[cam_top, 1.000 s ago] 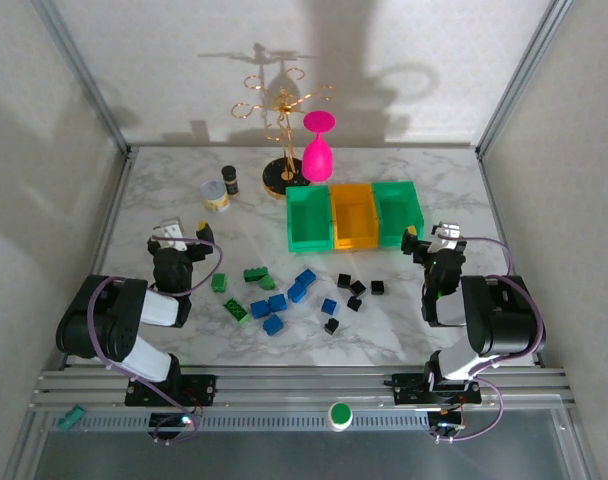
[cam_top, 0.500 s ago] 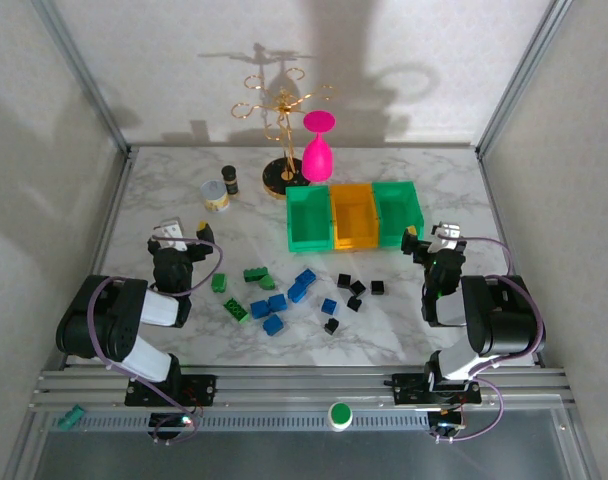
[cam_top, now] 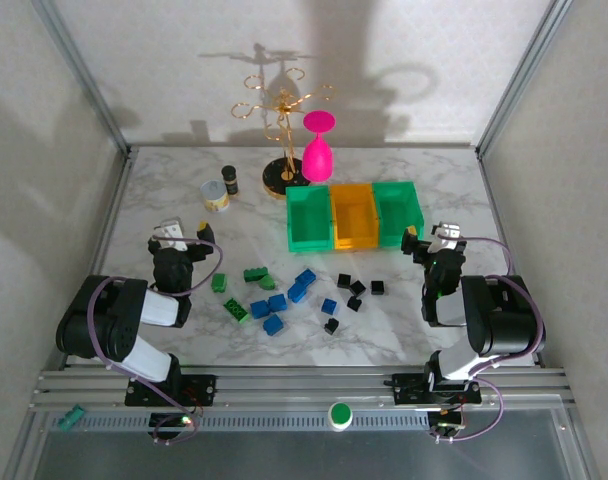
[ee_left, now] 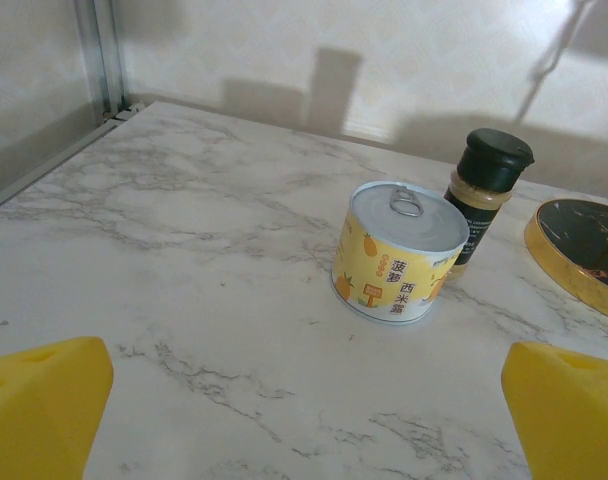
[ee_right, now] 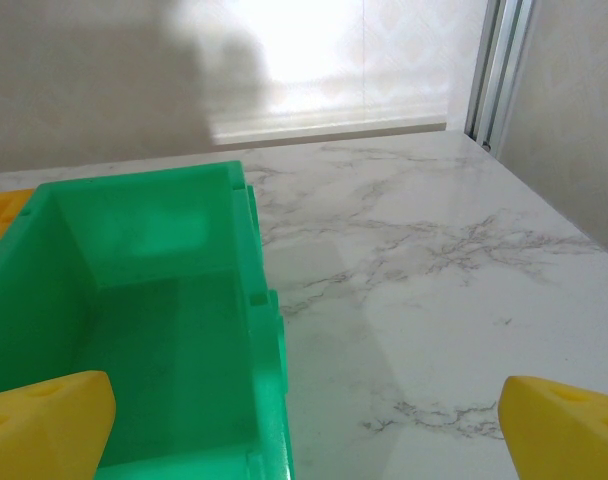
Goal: Sort the legos into containers by color
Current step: Pick up the lego from the bottom-center of the table.
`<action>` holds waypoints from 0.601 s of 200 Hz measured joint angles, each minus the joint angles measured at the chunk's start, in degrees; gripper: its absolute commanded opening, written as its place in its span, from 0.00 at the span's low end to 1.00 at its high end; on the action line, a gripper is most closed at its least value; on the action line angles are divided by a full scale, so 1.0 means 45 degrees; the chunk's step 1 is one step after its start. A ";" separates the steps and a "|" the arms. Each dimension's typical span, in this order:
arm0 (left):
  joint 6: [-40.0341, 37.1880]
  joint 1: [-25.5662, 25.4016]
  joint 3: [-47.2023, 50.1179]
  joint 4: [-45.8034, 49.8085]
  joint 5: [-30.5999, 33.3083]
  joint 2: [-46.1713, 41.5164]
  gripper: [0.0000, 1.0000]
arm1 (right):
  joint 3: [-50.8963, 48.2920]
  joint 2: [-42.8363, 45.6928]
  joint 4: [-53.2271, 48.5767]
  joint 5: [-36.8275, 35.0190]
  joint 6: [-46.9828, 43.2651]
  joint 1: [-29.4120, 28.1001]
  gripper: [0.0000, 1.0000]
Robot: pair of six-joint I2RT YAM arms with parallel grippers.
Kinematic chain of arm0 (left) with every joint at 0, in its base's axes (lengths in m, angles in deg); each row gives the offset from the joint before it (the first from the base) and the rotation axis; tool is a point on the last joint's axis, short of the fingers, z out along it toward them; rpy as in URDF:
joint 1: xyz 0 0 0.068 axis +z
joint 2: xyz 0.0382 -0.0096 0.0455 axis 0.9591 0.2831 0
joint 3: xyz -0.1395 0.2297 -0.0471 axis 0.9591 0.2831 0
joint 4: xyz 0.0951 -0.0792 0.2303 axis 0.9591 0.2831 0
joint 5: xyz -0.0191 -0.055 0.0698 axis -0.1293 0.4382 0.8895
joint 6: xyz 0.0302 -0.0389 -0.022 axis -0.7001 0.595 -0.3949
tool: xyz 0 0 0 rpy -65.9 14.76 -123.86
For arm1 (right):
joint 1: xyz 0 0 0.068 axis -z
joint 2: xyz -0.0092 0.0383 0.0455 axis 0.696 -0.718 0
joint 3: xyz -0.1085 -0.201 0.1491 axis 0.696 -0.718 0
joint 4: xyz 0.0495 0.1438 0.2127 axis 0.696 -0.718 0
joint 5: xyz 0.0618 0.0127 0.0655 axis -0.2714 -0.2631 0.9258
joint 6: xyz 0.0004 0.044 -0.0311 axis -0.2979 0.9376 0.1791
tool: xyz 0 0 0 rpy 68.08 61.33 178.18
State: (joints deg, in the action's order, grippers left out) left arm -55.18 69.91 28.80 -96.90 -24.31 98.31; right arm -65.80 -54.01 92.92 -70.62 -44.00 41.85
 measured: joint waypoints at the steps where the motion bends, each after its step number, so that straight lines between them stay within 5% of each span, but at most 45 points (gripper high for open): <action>1: 0.0000 0.0000 0.0000 0.0000 0.0000 0.0000 0.99 | 0.0000 0.0000 0.0000 0.0000 0.0000 0.0000 0.99; 65: 0.0053 0.0000 -0.0544 0.2254 0.0126 -0.1977 0.99 | 0.0000 0.1214 -0.0670 -0.0141 0.0019 0.0000 0.99; 120: 0.1345 0.0015 -0.1598 0.5566 0.0398 -0.4852 0.99 | 0.1613 0.3837 -0.4624 -0.1001 0.1287 0.0010 0.99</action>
State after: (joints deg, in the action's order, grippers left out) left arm -49.13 69.98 21.61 -71.85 -22.52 76.48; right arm -58.54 -36.75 72.11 -75.12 -38.21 41.89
